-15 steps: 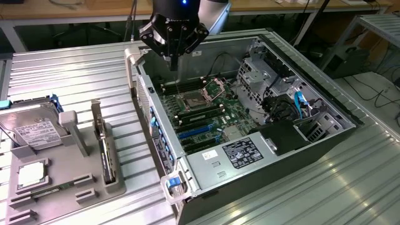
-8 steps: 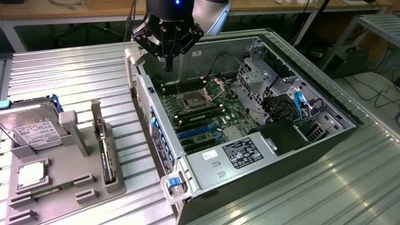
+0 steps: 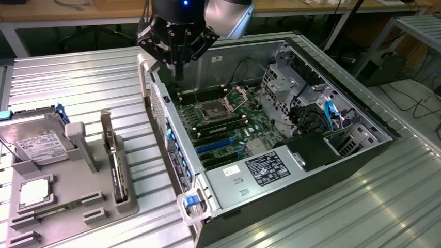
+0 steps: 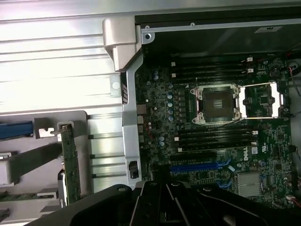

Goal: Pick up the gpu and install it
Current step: 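Reach for the gpu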

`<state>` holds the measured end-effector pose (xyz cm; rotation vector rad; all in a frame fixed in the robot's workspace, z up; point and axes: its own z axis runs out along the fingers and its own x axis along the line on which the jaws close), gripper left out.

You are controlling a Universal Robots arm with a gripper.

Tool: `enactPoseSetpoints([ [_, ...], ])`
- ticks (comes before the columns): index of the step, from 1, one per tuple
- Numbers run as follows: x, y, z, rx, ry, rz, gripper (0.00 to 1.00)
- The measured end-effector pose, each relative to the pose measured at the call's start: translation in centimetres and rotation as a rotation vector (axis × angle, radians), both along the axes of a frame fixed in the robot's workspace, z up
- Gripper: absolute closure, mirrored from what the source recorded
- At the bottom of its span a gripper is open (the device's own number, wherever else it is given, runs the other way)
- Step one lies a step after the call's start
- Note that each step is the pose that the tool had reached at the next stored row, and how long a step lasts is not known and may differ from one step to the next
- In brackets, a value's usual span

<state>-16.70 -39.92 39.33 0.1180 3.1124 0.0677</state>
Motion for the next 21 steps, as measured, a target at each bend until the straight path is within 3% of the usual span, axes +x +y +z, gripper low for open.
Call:
enactPoseSetpoints([
  [21, -2.2, 0.0, 0.0, 0.0, 0.0, 0.0, 0.89],
])
